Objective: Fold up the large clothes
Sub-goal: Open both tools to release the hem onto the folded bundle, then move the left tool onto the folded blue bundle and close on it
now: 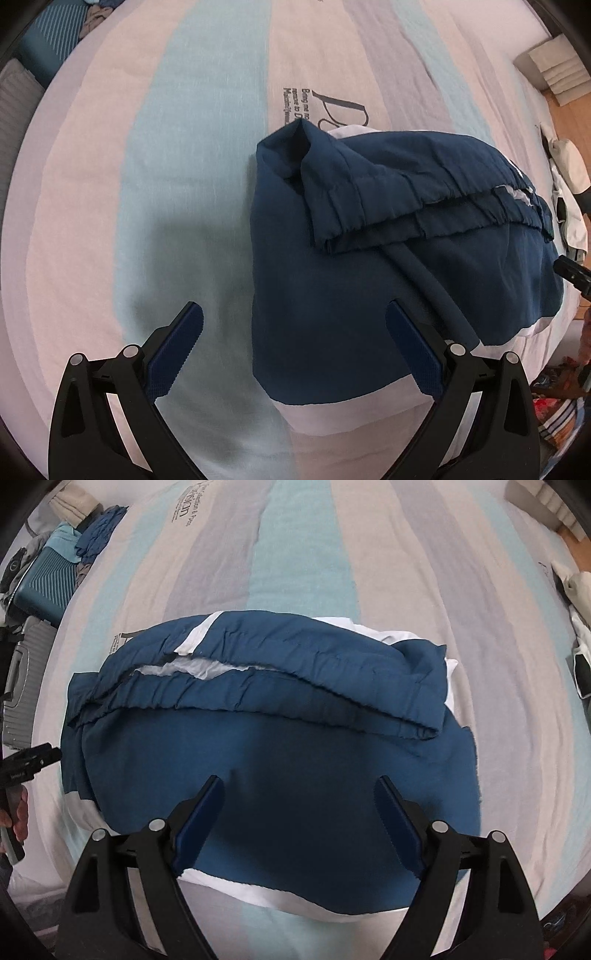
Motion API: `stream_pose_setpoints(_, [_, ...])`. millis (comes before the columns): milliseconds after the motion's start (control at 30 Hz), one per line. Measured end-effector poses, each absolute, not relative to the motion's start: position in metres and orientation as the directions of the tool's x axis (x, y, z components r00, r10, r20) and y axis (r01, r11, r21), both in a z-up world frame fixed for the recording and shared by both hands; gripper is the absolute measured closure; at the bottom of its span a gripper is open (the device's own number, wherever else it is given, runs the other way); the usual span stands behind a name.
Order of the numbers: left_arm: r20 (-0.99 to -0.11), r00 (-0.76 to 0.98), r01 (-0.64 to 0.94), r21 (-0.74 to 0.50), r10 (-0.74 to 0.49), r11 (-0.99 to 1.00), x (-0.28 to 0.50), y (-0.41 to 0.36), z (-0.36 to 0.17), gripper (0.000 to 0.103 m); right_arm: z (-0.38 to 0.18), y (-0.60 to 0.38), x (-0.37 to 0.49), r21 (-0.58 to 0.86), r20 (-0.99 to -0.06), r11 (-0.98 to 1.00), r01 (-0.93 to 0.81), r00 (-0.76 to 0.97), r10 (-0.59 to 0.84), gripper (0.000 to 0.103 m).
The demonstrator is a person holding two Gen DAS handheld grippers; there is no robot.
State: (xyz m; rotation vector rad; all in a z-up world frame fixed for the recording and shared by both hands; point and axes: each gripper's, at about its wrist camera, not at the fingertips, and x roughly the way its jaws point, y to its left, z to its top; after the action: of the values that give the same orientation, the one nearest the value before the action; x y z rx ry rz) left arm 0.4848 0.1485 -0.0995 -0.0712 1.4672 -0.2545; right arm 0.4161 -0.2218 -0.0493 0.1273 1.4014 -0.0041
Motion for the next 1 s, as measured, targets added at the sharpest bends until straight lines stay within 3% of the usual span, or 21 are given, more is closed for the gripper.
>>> stream_pose_setpoints(1000, [-0.929,-0.006,0.089,-0.369,-0.37,0.925,0.488,0.144,-0.172,0.005,-0.115,-0.199,0.426,0.053,-0.997,0.997,0.05,0.061,0.05,0.011])
